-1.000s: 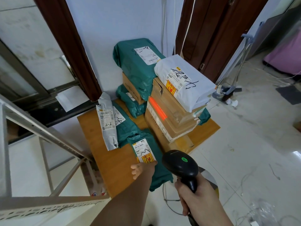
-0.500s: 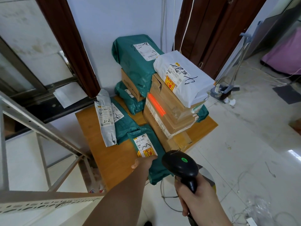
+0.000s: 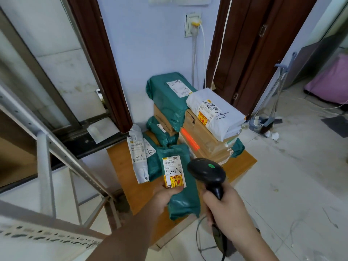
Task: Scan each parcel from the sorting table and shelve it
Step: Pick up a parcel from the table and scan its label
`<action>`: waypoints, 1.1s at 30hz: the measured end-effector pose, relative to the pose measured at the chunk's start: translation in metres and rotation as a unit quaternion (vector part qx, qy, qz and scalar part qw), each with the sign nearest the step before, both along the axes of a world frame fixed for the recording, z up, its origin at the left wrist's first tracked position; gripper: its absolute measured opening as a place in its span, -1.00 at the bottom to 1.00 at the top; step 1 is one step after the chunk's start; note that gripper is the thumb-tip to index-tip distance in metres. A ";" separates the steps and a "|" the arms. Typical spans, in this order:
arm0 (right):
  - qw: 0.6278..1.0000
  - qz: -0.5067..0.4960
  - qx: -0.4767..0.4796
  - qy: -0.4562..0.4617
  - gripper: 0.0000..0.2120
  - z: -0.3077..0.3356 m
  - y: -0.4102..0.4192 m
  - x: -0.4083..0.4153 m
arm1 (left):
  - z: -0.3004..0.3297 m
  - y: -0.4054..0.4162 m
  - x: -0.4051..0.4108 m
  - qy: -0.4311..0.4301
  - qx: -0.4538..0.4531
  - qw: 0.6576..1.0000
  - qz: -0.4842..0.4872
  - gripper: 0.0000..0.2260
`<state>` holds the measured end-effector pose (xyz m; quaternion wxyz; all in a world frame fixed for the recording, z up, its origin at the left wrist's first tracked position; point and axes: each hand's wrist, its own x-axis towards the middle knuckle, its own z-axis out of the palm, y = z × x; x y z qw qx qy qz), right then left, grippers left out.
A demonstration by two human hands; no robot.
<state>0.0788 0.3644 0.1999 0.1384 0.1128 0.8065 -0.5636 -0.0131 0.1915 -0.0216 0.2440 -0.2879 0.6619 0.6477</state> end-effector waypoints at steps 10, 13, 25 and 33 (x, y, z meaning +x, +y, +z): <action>0.983 -0.013 0.034 0.180 -0.96 0.078 -0.054 -0.022 | 0.138 -0.043 -0.041 0.210 -0.003 0.977 -0.024 -0.22; 0.978 -0.023 0.031 0.204 -0.93 0.092 -0.068 -0.027 | 0.166 -0.050 -0.051 0.259 0.011 0.965 -0.020 -0.16; 0.978 -0.039 0.006 0.205 -0.97 0.107 -0.092 -0.033 | 0.201 -0.057 -0.053 0.314 0.043 0.948 -0.033 -0.38; 0.978 -0.034 0.023 0.205 -0.97 0.106 -0.097 -0.036 | 0.192 -0.061 -0.054 0.322 0.055 0.944 -0.049 -0.24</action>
